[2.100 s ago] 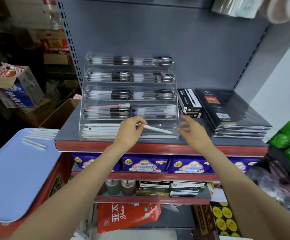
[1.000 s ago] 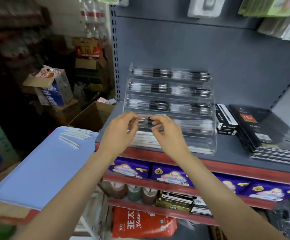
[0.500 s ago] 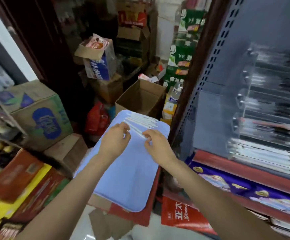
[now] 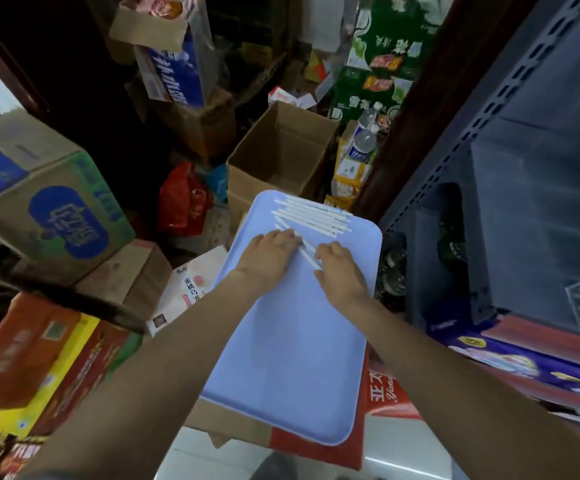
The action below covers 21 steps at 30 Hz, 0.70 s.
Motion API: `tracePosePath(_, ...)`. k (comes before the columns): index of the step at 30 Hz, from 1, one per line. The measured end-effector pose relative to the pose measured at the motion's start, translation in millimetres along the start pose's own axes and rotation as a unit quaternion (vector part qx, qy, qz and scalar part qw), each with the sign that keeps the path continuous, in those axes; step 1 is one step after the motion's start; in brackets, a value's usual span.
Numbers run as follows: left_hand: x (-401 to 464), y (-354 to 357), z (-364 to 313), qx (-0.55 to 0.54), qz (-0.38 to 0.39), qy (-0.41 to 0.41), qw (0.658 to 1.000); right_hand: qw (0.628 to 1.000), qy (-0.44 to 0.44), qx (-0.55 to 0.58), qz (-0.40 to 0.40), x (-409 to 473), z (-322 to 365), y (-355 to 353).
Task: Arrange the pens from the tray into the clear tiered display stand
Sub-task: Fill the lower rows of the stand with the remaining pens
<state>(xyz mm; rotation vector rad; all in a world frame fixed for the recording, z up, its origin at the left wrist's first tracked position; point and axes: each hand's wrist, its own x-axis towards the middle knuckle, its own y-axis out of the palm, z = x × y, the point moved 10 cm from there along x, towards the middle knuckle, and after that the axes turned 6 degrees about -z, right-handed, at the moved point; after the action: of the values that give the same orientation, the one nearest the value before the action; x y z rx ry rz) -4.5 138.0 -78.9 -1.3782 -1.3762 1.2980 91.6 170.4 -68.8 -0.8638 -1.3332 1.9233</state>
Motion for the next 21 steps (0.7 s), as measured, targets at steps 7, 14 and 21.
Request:
tracePosePath(7,4,-20,-18,0.074,-0.029,0.056,0.995,0.998,0.019,0.019,0.060,0,-10,11)
tracePosePath(14,-15,-11,-28,-0.034,0.017,0.039,0.999,0.988,0.010,0.126,0.084,-22,-20,11)
tracePosePath(21,-63,-51,-26,-0.296,-0.127,-0.064,0.944,0.847,0.074,0.526,-0.027,-59,-31,-48)
